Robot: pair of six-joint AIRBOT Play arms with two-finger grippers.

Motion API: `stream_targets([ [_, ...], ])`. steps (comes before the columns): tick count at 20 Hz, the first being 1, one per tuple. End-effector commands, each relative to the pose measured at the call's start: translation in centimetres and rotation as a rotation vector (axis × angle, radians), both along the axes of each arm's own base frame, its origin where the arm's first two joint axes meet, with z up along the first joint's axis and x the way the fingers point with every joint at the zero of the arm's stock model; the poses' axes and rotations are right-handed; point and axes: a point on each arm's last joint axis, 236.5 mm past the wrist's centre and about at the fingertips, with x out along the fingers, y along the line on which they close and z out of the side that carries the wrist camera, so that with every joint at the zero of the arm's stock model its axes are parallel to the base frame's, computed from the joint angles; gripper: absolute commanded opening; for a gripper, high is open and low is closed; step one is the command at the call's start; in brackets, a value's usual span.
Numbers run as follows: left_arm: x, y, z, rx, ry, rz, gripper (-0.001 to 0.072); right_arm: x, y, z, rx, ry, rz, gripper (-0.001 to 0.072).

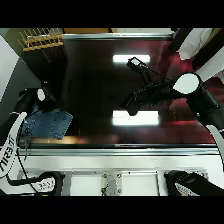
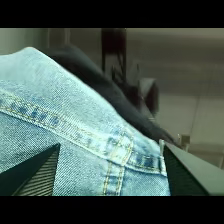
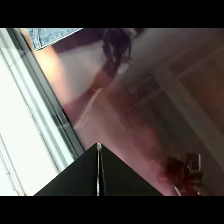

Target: Fold the clothes and pants, and hang the long-sleeved shirts on hangers.

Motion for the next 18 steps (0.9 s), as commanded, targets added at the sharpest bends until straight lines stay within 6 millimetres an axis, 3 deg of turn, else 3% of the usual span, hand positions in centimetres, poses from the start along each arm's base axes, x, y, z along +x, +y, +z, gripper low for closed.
stream_targets([
  [1, -0.8, 0.2, -2.8, 0.001, 0.089, 0.023, 0.0643, -0.2, 0.3, 0.2, 0.016, 0.009, 0.003, 0.0046],
  [2, -0.9, 0.2, -2.8, -0.001, 0.090, 0.032, 0.0489, -0.2, 0.4, 0.3, 0.023, 0.011, 0.004, 0.0046],
  [4, -0.7, 0.1, -2.2, -0.010, 0.075, 0.043, 0.0031, -0.3, 0.4, 0.3, 0.024, 0.013, 0.005, 0.0046],
  [6, 0.1, -1.0, -0.3, -0.042, 0.019, 0.050, 0.0016, -0.1, 0.2, 0.5, 0.020, 0.006, 0.000, 0.0045],
  [8, 1.8, -4.7, 3.9, -0.131, -0.088, 0.026, 0.0016, 1.7, -2.0, 1.3, -0.010, -0.047, -0.057, 0.0045],
  [11, 3.6, -14.5, 11.3, -0.270, -0.257, -0.128, 0.0016, 6.3, -8.3, 3.8, -0.048, -0.117, -0.300, 0.0045],
  [13, 3.9, -21.8, 14.7, -0.313, -0.358, -0.282, 0.0016, 8.2, -12.9, 5.4, -0.023, -0.123, -0.477, 0.0045],
  [15, 3.6, -28.7, 16.6, -0.360, -0.429, -0.408, 0.0016, 9.1, -16.5, 6.1, -0.004, -0.110, -0.598, 0.0045],
  [17, 3.3, -34.9, 16.6, -0.396, -0.456, -0.508, 0.0024, 9.6, -19.0, 6.4, 0.008, -0.100, -0.678, 0.0044],
  [18, 3.4, -36.9, 16.3, -0.406, -0.459, -0.536, 0.0268, 9.7, -19.9, 6.4, 0.008, -0.098, -0.702, 0.0045],
])
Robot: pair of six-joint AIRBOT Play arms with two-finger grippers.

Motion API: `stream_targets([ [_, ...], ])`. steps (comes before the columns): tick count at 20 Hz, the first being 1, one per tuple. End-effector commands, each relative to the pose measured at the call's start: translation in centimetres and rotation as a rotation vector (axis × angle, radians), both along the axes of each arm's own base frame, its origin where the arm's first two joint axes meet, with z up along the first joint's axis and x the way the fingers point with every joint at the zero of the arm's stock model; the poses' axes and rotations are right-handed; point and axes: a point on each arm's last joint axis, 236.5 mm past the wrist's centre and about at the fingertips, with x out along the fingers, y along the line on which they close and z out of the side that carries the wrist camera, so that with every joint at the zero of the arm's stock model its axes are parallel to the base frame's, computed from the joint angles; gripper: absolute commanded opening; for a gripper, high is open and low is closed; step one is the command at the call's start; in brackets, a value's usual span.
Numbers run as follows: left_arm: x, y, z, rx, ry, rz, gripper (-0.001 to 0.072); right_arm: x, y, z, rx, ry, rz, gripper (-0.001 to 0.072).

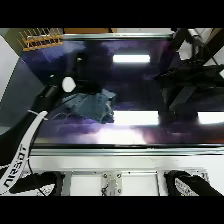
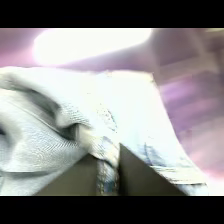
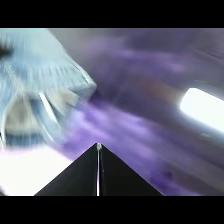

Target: Fold the clothes and pants, and hang the long-sleeved shirts on hangers.

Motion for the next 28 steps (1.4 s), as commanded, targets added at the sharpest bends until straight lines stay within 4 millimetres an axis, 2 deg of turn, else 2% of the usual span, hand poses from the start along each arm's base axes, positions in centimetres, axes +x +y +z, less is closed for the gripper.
stream_targets([
  [1, -0.4, -9.3, 1.1, -0.062, -0.075, -0.137, 0.0558, 1.0, -4.7, 0.7, 0.023, 0.002, -0.153, 0.0045],
  [2, 0.3, -9.7, 0.9, -0.065, -0.060, -0.124, 0.0622, 1.1, -5.2, 0.7, 0.023, 0.002, -0.166, 0.0044],
  [4, 2.5, -7.5, 0.7, -0.048, -0.031, -0.079, 0.0622, 0.9, -5.6, 0.5, 0.019, 0.014, -0.173, 0.0045],
  [6, 5.0, -2.4, 0.5, -0.032, 0.010, 0.014, 0.0622, 0.5, -5.6, 0.0, 0.004, 0.035, -0.162, 0.0045],
  [7, 6.1, 0.7, 0.0, -0.031, 0.046, 0.072, 0.0622, 0.2, -5.5, -0.2, 0.002, 0.048, -0.155, 0.0045],
  [9, 7.3, 7.2, -2.0, -0.049, 0.137, 0.203, 0.0622, -0.2, -5.4, -0.5, -0.001, 0.067, -0.144, 0.0045],
  [11, 7.5, 12.1, -5.0, -0.127, 0.238, 0.332, 0.0622, -0.4, -5.1, -0.8, -0.002, 0.079, -0.134, 0.0044],
  [12, 7.4, 14.0, -7.0, -0.169, 0.290, 0.393, 0.0622, -0.5, -4.9, -0.9, -0.001, 0.083, -0.129, 0.0044],
  [14, 6.8, 16.2, -10.7, -0.248, 0.393, 0.484, 0.0621, -0.8, -4.1, -2.0, -0.001, 0.109, -0.110, 0.0044],
  [16, 6.7, 16.2, -13.5, -0.326, 0.465, 0.507, 0.0621, -1.4, -2.9, -4.0, 0.000, 0.158, -0.080, 0.0044],
  [18, 7.5, 15.0, -14.6, -0.405, 0.491, 0.500, 0.0621, -2.2, -1.6, -6.5, 0.000, 0.210, -0.051, 0.0044],
  [24, 10.5, 11.3, -14.8, -0.443, 0.465, 0.426, 0.0607, -4.9, 2.1, -16.0, -0.011, 0.415, 0.012, 0.0044],
  [25, 10.7, 10.9, -14.6, -0.443, 0.460, 0.417, 0.0475, -5.3, 2.8, -17.8, -0.018, 0.454, 0.028, 0.0044],
  [27, 11.0, 10.6, -14.4, -0.444, 0.451, 0.409, 0.0045, -5.7, 4.2, -21.0, -0.021, 0.539, 0.030, 0.0064],
  [28, 11.0, 10.5, -14.3, -0.444, 0.453, 0.408, 0.0017, -5.9, 5.0, -22.7, -0.017, 0.590, 0.026, 0.0268],
])
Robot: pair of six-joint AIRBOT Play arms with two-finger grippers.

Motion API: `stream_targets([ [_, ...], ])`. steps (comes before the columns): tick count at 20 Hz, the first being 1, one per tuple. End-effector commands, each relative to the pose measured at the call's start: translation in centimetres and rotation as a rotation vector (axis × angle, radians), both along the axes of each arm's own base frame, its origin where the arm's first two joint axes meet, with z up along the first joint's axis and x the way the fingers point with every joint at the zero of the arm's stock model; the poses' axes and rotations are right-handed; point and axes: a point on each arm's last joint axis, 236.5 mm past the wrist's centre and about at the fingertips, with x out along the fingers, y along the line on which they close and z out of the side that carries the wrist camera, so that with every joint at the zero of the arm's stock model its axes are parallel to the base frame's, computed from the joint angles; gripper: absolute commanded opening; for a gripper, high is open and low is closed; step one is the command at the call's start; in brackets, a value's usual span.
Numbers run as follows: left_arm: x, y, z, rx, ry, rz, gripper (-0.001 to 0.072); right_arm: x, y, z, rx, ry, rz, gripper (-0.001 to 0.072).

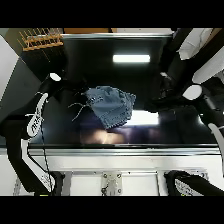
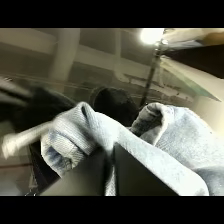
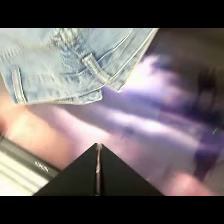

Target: Fold the clothes and pants, and hang the long-sleeved shirts on hangers.

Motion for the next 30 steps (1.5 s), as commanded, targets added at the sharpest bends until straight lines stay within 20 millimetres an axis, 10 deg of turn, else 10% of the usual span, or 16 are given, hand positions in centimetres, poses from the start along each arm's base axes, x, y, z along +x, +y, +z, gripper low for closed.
stream_targets([
  [1, 0.2, -0.8, 0.3, -0.016, -0.002, -0.015, 0.0016, -0.8, 2.7, -6.0, 0.012, 0.156, -0.012, 0.0589],
  [6, -0.9, -0.1, 0.8, 0.028, 0.010, -0.061, 0.0016, 1.6, 6.8, -11.0, 0.103, 0.205, -0.112, 0.0642],
  [12, -0.7, -0.2, 4.6, 0.045, -0.066, -0.077, 0.0016, 3.8, 8.5, -12.6, 0.120, 0.139, -0.183, 0.0640],
  [13, -0.8, -0.4, 5.1, 0.045, -0.073, -0.084, 0.0017, 4.1, 8.7, -12.4, 0.130, 0.130, -0.197, 0.0555],
  [15, -0.9, -0.8, 6.9, 0.045, -0.105, -0.091, 0.0016, 4.7, 9.0, -11.9, 0.148, 0.113, -0.204, 0.0125],
  [19, -1.6, 1.4, 14.5, 0.187, -0.273, -0.115, 0.0016, 7.1, 5.7, -5.1, 0.046, -0.054, -0.080, 0.0041],
  [23, -8.4, 1.6, 20.1, 0.359, -0.404, -0.186, 0.0015, 7.7, -2.1, 5.1, -0.204, -0.296, -0.013, 0.0042],
  [28, -22.3, -5.4, 12.4, 0.310, -0.269, -0.378, 0.0016, 8.0, -3.8, 5.2, -0.256, -0.300, -0.062, 0.0049],
  [29, -24.3, -6.4, 10.2, 0.297, -0.234, -0.387, 0.0016, 8.4, -3.9, 4.3, -0.260, -0.284, -0.063, 0.0126],
  [30, -25.6, -7.3, 8.5, 0.287, -0.220, -0.387, 0.0016, 8.6, -4.2, 3.2, -0.264, -0.260, -0.069, 0.0410],
])
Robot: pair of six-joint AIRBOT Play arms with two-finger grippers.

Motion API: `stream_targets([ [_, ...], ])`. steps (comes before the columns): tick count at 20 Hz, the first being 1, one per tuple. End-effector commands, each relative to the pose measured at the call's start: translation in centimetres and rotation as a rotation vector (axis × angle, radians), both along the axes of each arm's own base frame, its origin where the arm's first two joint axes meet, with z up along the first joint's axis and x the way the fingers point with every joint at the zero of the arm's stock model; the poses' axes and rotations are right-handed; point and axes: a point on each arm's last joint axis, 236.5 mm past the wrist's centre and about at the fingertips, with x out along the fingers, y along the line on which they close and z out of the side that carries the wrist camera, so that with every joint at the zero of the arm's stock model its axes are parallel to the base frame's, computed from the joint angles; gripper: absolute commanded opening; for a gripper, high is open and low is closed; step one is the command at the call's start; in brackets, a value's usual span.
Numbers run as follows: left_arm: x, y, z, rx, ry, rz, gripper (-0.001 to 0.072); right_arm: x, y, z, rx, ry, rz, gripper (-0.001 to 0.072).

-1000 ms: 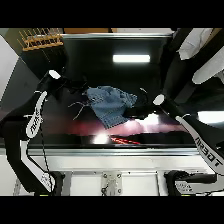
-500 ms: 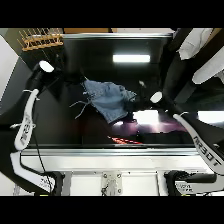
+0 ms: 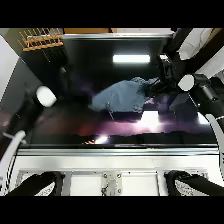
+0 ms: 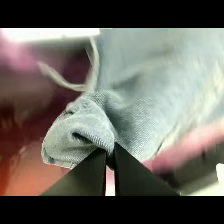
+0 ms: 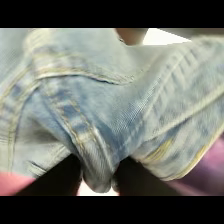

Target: Fold the clothes and pants, and hang the long-sleeved shirts on hangers.

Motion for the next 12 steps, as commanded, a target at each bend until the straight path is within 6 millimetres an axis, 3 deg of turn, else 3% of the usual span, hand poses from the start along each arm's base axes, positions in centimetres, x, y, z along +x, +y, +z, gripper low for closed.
stream_targets([
  [1, -6.3, -2.7, -5.9, -0.004, 0.060, -0.019, 0.0016, 0.4, -1.7, -2.0, -0.042, 0.050, -0.035, 0.0625],
  [2, -6.9, -3.3, -7.0, -0.007, 0.060, -0.023, 0.0016, -0.1, -2.2, -2.5, -0.038, 0.089, -0.055, 0.0589],
  [3, -7.3, -3.7, -8.0, -0.002, 0.071, -0.028, 0.0016, -1.4, -3.0, -3.0, -0.039, 0.152, -0.070, 0.0505],
  [5, -8.0, -3.9, -9.8, 0.025, 0.119, -0.037, 0.0016, -4.4, -5.0, -4.3, -0.020, 0.281, -0.156, 0.0491],
  [8, -8.3, -3.6, -11.7, 0.054, 0.168, -0.038, 0.0016, -10.0, -7.8, -8.5, 0.057, 0.494, -0.428, 0.0494],
  [10, -8.4, -3.6, -12.1, 0.062, 0.179, -0.037, 0.0016, -13.7, -7.0, -11.9, 0.109, 0.620, -0.490, 0.0633],
  [12, -8.3, -3.6, -11.9, 0.060, 0.173, -0.037, 0.0016, -16.2, -4.9, -14.6, 0.178, 0.710, -0.507, 0.0650],
])
